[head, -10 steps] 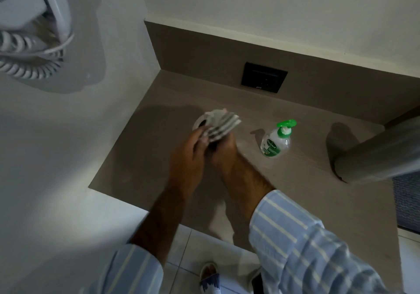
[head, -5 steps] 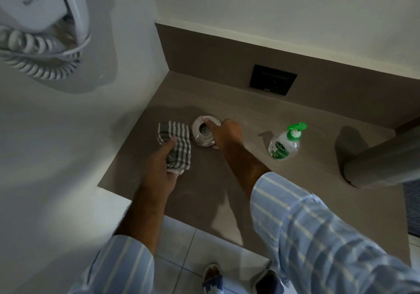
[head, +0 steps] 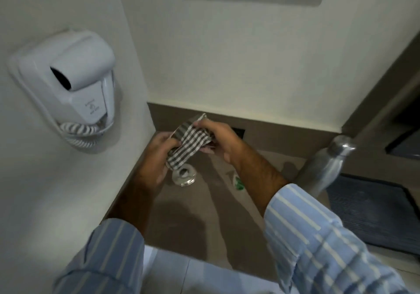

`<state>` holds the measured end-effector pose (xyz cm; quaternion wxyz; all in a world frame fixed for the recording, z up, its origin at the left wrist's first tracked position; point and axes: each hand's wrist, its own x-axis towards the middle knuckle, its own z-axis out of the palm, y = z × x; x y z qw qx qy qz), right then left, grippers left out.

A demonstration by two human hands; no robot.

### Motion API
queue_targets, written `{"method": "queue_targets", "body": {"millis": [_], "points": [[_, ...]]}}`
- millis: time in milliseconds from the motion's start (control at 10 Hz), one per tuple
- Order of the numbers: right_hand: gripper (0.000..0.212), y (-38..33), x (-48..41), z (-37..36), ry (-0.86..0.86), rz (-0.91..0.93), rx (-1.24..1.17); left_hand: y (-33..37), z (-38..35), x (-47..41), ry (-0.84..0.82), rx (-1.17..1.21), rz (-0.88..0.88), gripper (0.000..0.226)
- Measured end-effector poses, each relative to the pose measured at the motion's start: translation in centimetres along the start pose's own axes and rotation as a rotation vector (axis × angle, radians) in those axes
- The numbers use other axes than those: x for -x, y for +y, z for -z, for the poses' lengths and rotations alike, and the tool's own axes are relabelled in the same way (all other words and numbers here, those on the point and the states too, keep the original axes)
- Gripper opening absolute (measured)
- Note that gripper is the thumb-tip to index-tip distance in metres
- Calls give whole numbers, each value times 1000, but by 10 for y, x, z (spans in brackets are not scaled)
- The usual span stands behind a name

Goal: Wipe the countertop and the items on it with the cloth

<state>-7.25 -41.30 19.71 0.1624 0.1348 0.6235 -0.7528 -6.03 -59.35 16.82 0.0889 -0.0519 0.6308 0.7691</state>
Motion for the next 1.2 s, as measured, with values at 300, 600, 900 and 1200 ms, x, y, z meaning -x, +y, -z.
{"method": "queue_targets", "body": {"millis": [300, 600, 900, 1200], "points": [[3, -148, 182, 196, 591, 284, 78, 97, -251, 29, -227, -54, -230, 17], [17, -79, 297, 436, 794, -71, 233, -18, -478, 77, -436, -349, -216, 25], [25, 129, 191, 609, 761, -393, 447, -276, -549, 19, -459, -571, 509, 28], [37, 220, 88, 642, 726, -339, 550, -382, -553, -34, -357, -818, 451, 19]]}}
